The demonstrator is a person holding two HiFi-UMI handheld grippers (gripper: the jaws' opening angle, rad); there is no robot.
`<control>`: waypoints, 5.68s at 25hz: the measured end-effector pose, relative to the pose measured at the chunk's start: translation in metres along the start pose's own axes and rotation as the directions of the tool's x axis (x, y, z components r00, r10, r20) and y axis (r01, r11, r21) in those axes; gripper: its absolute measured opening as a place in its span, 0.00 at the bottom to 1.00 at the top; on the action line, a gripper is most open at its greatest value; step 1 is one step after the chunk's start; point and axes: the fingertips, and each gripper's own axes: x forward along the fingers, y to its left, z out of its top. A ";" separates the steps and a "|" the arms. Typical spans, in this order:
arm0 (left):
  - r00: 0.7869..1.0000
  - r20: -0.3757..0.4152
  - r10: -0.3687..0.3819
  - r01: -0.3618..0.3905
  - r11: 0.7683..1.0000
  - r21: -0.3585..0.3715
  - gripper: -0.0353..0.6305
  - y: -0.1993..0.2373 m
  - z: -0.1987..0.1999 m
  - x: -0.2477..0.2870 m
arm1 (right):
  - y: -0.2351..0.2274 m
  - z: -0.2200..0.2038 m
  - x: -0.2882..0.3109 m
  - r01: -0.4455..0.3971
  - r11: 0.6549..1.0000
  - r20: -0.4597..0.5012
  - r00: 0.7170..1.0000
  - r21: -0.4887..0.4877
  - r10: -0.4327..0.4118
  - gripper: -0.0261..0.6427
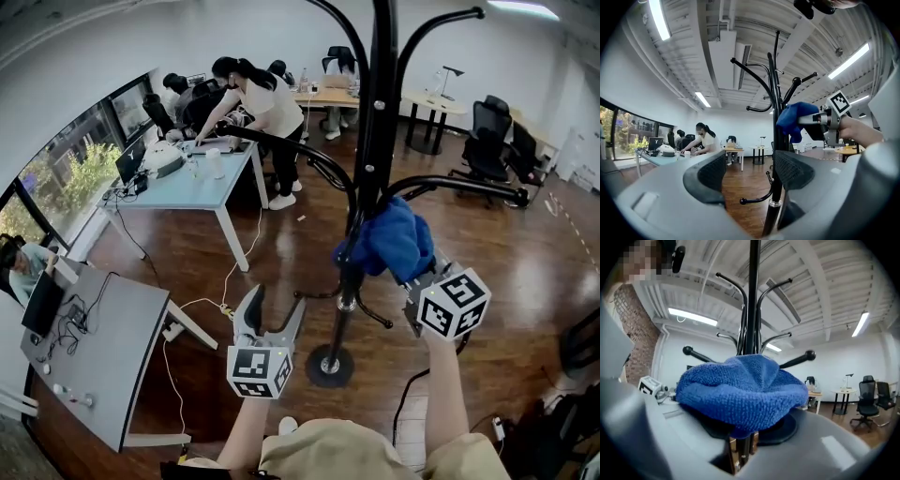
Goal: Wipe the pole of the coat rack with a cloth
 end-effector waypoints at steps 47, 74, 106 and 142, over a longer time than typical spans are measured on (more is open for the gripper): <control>0.981 -0.069 0.179 -0.179 0.984 0.004 0.50 0.041 -0.017 -0.039 | -0.029 -0.066 0.086 -0.647 0.605 0.159 0.733 0.464 0.661 0.14; 0.976 -0.073 0.205 -0.208 0.978 -0.031 0.50 0.071 -0.024 -0.064 | -0.083 -0.170 0.080 0.075 0.980 -0.272 0.954 -0.182 -0.124 0.15; 0.999 0.017 0.038 -0.036 0.995 -0.089 0.47 0.063 -0.019 -0.051 | 0.053 -0.021 0.068 0.265 0.840 -0.125 0.924 -0.473 -0.362 0.15; 0.998 -0.020 0.052 -0.053 0.995 -0.080 0.47 0.068 -0.019 -0.051 | 0.123 -0.058 0.007 -0.048 0.976 -0.153 0.988 -0.211 0.015 0.15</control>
